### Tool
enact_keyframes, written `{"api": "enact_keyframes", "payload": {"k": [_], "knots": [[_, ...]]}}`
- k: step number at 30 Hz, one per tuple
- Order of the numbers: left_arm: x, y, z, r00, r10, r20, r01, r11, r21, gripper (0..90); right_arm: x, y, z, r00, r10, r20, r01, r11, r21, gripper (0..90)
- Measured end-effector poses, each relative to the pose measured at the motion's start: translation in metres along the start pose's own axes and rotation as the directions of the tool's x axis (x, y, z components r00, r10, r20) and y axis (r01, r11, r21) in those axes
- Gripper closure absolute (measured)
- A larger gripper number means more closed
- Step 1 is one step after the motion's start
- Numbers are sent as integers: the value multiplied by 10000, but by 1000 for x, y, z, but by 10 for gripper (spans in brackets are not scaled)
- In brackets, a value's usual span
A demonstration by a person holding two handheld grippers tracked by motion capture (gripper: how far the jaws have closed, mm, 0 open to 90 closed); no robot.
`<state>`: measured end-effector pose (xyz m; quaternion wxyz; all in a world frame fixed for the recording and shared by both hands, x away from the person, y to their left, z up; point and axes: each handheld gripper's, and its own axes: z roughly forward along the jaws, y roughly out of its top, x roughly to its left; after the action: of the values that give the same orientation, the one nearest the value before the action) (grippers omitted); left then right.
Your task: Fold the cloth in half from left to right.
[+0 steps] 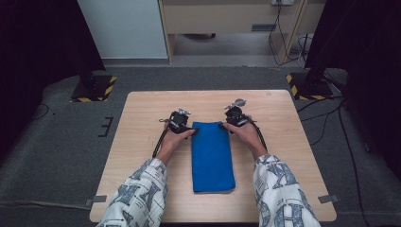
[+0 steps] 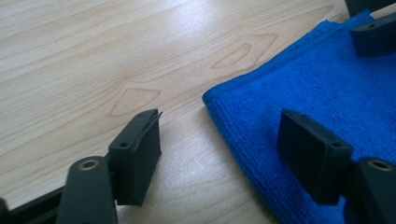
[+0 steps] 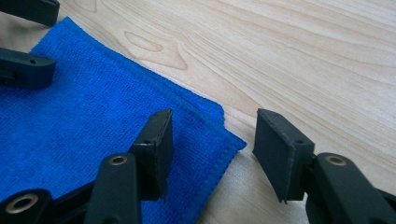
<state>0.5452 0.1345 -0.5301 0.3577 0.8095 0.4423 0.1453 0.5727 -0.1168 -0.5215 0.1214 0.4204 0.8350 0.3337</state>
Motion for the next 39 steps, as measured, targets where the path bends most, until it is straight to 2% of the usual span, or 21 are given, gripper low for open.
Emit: {"api": "enact_keyframes", "payload": {"k": [3,9,11,14,16,19,23,28,30,34,39], "knots": [[-2,0,2,9999,120,-58,-120,9999,-43,331,2,-1,3,10000,-30,50,29,9999,97,459],[-8,1,4,9990,437,-73,-438,9990,-106,398,4,-1,5,9998,-157,138,157,9999,-62,464],[-9,1,4,9990,422,-134,-424,9990,-162,434,5,-1,6,9999,-154,77,155,9998,-129,479],[-12,2,5,9988,481,-135,-484,9987,-185,507,8,-1,7,9996,-275,37,275,9994,-218,551],[-14,3,5,9992,392,-18,-392,9991,-153,572,8,-1,7,9999,-158,0,158,9997,-210,639],[-17,4,5,9989,478,28,-478,9988,-101,659,9,0,7,9999,-63,-136,60,9998,-213,745],[-18,4,5,9991,408,141,-408,9992,-33,724,12,0,7,9996,-62,-262,58,9999,-161,828],[-18,5,4,9990,241,371,-243,9997,55,800,15,3,4,9997,-137,-200,139,9999,71,849],[-18,5,4,9989,223,414,-226,9997,63,829,15,4,2,9996,-206,-192,205,9998,-40,852],[-18,6,3,9984,350,455,-352,9994,37,847,17,5,-2,9993,-244,-286,241,9996,-111,853],[-18,9,-3,9982,256,545,-248,9996,-148,854,19,7,-9,9991,-248,-339,240,9995,-227,854]]}}
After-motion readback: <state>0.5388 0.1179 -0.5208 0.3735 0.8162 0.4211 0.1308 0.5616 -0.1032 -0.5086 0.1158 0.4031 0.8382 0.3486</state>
